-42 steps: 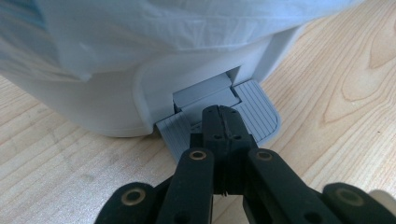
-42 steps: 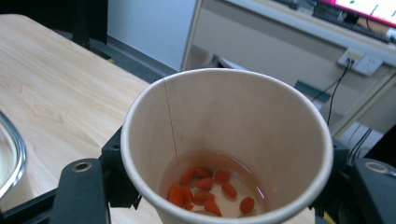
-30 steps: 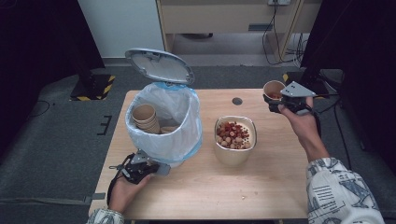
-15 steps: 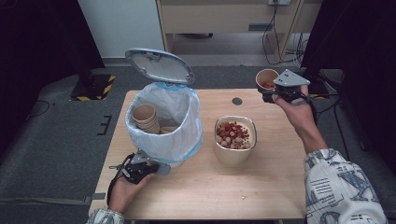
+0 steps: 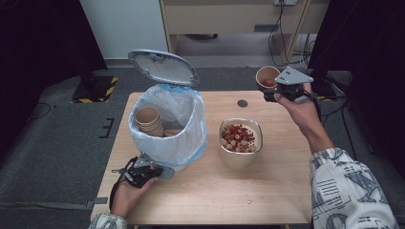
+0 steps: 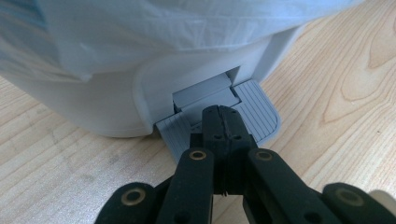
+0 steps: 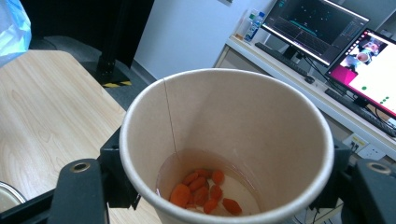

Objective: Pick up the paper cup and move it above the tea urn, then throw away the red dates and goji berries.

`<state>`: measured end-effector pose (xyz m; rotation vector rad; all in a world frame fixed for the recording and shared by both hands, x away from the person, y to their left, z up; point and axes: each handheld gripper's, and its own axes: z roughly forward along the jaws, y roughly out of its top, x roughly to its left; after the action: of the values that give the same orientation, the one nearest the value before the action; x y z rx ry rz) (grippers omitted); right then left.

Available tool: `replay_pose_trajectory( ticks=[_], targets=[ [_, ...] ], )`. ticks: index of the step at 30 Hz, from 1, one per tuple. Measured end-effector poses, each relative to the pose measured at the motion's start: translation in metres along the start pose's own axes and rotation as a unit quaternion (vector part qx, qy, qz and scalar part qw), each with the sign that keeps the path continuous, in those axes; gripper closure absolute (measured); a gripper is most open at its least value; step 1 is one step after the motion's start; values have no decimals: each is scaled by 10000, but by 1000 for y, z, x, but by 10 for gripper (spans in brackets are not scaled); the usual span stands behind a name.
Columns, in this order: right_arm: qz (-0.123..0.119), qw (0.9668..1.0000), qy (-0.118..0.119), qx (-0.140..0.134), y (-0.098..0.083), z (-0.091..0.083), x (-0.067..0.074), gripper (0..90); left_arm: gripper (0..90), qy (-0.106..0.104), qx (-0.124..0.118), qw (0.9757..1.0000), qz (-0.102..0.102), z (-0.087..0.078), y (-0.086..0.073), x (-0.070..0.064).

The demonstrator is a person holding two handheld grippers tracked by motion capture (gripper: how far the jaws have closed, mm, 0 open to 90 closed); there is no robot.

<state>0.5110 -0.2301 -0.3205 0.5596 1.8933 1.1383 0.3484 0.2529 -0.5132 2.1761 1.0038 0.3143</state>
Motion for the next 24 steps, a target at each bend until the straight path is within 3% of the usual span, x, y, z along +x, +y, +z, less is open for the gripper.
replay_pose_trajectory(
  ticks=[10, 24],
  targets=[
    [-173, 9998, 97, -86, 5, -1, -1, 293, 900, 0, 1, 10000, 5, 0, 0, 0],
    [-375, 9986, 295, -219, 11, -1, 10, 291, 900, 4, 7, 10000, 15, 0, 0, 0]
  ],
)
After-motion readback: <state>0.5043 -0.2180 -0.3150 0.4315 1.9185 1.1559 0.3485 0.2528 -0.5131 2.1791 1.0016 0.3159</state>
